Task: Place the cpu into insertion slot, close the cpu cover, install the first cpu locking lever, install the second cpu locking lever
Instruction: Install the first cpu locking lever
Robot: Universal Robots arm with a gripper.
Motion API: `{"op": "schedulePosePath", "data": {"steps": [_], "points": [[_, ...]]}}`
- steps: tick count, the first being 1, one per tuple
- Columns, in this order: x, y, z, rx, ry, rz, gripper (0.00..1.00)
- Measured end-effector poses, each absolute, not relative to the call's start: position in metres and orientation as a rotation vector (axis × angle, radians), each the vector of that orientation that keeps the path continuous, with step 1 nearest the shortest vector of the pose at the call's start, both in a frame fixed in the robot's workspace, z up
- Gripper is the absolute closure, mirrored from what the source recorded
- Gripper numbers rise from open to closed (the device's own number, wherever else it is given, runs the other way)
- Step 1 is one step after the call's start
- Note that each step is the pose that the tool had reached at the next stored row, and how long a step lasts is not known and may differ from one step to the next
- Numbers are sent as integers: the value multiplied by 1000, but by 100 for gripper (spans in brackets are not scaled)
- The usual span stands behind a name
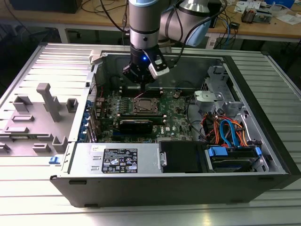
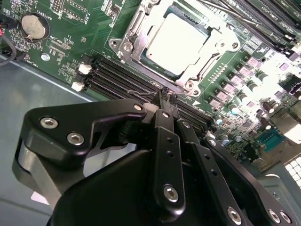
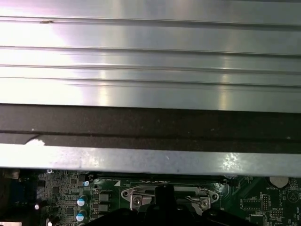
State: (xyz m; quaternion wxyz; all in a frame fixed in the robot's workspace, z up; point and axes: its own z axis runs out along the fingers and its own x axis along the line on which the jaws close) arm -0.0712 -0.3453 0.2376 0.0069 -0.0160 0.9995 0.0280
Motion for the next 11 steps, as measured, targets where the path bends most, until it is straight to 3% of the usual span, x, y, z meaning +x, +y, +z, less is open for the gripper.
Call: {"op": "schedulePosePath", "data": {"steps": [11], "points": [[-69, -342, 235, -50, 3126, 88, 89]]}}
